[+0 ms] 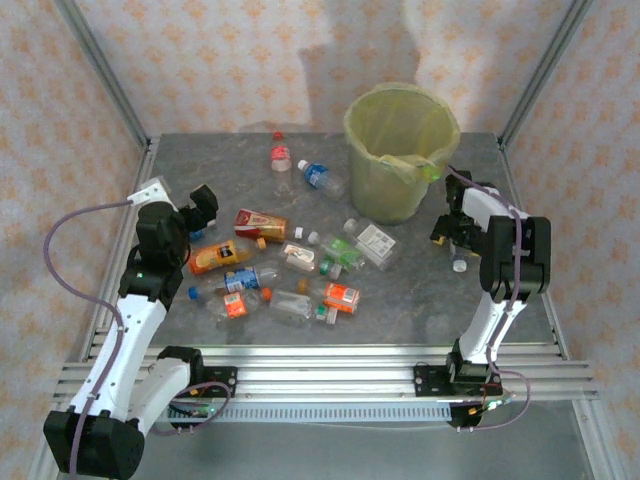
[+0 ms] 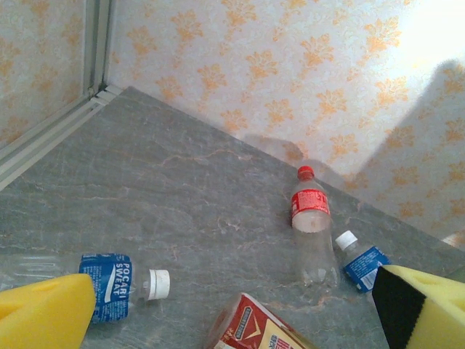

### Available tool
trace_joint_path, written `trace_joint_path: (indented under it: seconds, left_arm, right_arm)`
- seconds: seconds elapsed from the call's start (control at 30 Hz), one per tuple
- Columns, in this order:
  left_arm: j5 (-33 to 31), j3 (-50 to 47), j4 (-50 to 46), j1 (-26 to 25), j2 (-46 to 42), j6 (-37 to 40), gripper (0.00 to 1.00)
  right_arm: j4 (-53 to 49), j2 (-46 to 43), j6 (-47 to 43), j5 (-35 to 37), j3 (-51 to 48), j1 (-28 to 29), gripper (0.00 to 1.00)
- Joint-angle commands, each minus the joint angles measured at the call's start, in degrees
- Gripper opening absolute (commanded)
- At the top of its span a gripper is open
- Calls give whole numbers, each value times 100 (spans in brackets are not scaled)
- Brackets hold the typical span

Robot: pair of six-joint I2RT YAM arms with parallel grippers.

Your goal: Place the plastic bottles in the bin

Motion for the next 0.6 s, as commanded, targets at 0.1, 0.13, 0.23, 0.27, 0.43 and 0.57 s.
trace_joint_path:
  seconds: [0.1, 0.13, 0.23, 0.27, 0.43, 0.57]
  left_arm:
    - [-151, 33, -167, 51, -6, 132, 100]
    - [-160, 35, -175, 51, 2, 142, 100]
    - [-234, 57, -237, 51, 11, 153, 100]
    - [-250, 57, -247, 51, 11, 153, 100]
    - [-254, 65, -255, 51, 11, 160, 100]
    - [-246, 84, -247, 51, 20, 162, 100]
  right_arm:
    - [121, -25, 231, -3, -86, -14, 73]
    - [143, -46, 251, 6, -124, -9, 69]
    - [252, -186, 343, -2, -255, -13, 58]
    - [282, -254, 378, -11, -301, -14, 56]
    - [228, -907, 578, 157, -472, -13, 45]
    - [37, -1676, 711, 379, -479, 36, 38]
